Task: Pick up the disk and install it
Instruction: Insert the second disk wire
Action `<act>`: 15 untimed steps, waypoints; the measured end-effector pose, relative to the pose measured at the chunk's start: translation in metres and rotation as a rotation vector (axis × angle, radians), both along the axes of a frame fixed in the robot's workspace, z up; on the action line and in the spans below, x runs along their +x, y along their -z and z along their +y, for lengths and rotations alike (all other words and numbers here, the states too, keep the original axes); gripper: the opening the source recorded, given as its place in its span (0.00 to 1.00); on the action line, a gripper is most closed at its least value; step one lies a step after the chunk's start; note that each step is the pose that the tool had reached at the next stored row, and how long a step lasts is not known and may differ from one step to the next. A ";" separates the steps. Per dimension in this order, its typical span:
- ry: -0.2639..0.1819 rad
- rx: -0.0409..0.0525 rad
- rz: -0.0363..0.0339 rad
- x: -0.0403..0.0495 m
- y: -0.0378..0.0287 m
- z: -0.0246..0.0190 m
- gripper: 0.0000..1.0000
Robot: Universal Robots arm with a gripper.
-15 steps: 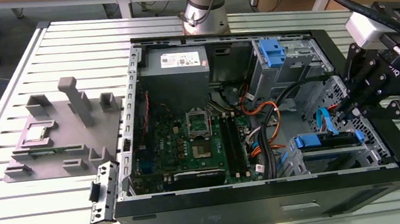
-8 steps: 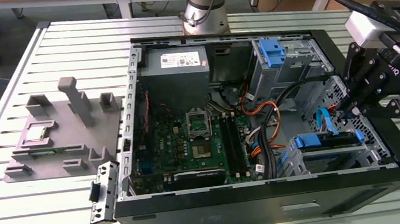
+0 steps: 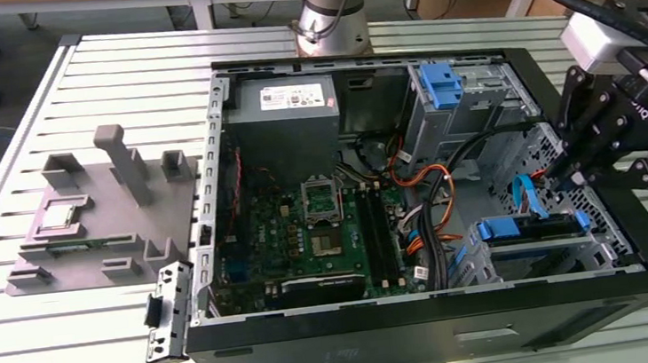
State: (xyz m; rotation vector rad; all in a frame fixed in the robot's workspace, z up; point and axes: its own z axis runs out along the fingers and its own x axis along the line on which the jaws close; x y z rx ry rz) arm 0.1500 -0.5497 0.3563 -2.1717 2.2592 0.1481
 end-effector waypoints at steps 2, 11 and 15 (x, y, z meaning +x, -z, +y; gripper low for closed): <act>0.000 0.0000 0.0000 0.0000 -0.0013 0.0000 0.24; 0.000 0.0002 0.0000 0.0000 -0.0060 0.0000 0.24; 0.000 -0.0001 0.0001 0.0004 -0.0063 0.0000 0.24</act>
